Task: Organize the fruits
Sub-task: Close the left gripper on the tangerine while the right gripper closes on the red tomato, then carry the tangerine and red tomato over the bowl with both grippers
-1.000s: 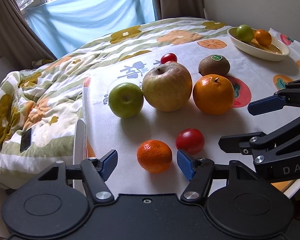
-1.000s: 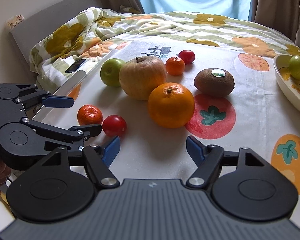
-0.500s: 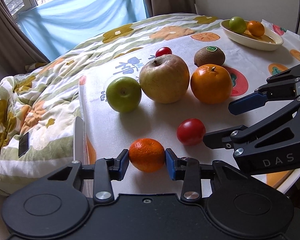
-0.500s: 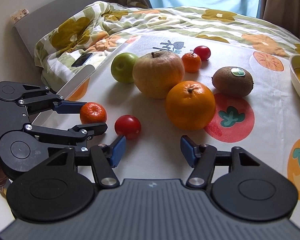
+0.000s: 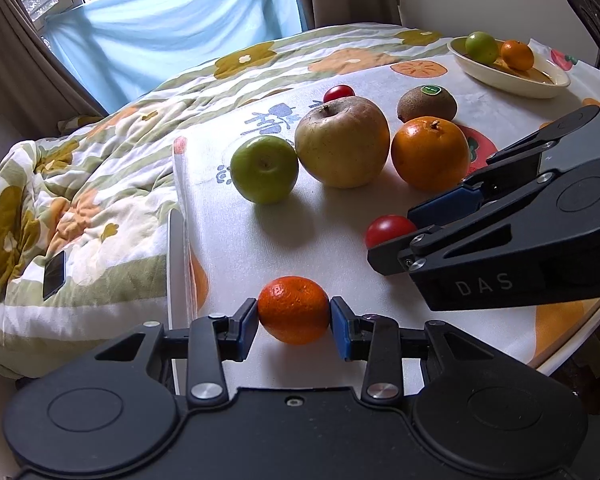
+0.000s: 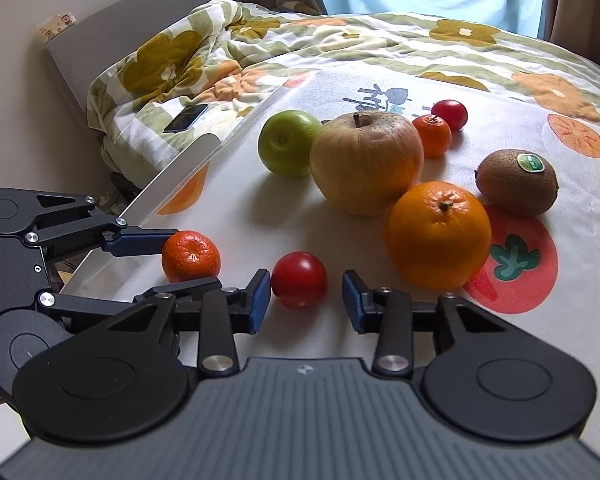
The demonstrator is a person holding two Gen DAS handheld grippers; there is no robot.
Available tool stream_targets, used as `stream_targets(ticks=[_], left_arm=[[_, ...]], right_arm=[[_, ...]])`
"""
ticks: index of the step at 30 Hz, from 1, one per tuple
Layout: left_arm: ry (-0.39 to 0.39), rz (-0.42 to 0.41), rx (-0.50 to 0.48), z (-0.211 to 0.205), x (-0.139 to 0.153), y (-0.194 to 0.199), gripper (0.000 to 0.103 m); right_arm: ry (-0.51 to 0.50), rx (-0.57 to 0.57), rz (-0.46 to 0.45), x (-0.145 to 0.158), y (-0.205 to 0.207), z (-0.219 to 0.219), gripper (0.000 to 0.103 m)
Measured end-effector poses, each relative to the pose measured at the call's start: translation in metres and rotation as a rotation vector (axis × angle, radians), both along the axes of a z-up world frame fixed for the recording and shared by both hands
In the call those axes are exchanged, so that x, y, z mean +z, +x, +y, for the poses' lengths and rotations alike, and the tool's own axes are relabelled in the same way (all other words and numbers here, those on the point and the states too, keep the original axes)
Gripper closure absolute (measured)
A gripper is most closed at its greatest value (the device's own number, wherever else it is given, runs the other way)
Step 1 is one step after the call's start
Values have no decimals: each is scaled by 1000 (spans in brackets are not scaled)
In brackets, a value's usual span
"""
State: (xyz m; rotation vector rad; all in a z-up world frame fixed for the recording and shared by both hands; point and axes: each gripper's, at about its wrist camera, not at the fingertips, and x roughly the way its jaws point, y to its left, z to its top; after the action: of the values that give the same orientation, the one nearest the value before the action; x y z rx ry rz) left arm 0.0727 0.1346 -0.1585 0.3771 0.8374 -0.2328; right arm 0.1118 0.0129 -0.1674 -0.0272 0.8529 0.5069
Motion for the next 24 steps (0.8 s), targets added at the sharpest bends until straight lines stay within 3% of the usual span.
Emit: stream_targets(ticks=[3,4,13,24], left_arm=[[1,2,0,0,0,0,61],[2,2,1,0,-1,0,61],[-20,-5,16,-2,7,-5,61],[-44,-38,8,-27,44,-11,61]], right_arm=[[2,1,6,-2,0,2,52],[0,3,5,-2,0,2,57],[-6,5,-13,8,0,-1,58],[7,-46,-60,46,-11,-37,58]])
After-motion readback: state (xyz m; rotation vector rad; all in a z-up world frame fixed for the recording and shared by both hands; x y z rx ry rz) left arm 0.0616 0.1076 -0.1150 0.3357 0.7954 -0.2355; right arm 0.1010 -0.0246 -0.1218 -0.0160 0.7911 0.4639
